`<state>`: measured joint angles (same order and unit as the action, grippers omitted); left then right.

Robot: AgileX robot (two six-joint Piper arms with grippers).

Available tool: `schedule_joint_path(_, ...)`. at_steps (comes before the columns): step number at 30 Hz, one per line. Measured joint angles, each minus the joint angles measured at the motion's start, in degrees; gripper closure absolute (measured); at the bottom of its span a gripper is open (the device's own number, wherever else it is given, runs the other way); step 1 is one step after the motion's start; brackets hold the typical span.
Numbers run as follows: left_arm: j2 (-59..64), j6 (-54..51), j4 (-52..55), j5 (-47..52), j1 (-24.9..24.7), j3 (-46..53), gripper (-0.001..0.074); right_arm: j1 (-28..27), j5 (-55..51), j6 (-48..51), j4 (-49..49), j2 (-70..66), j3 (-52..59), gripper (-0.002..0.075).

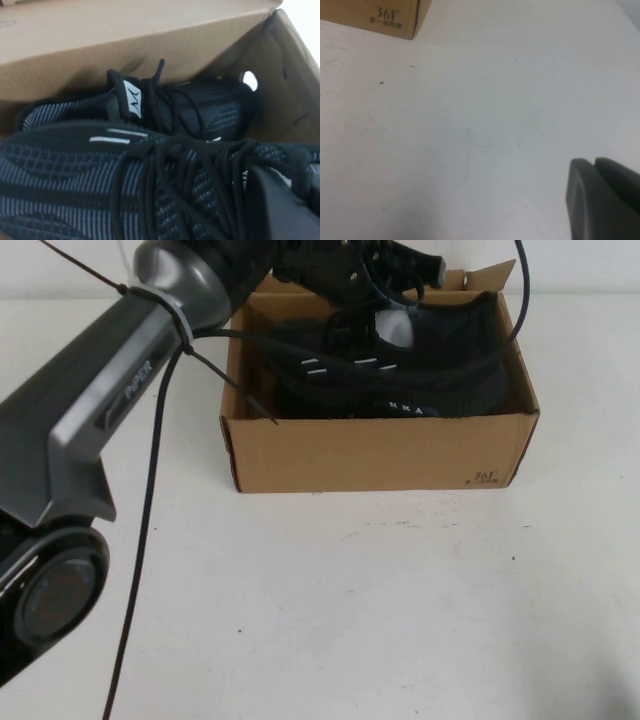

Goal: Put shoes into padded shoe box
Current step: Place the shoe in the shoe box

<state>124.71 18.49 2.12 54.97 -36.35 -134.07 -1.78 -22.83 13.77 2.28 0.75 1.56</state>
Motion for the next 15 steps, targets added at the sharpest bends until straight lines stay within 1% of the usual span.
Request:
schedule_joint_path(5, 0.41, 0.0, 1.19, -0.23, 0.0, -0.06, 0.0734, 0.0, 0.0, 0.0, 0.0, 0.0, 0.0, 0.0735)
schedule_joint_path(15, 1.04, 0.36, 4.54, -5.05, -0.45, -0.34, 0.0734, 0.0, 0.0, 0.0, 0.0, 0.0, 0.0, 0.0735)
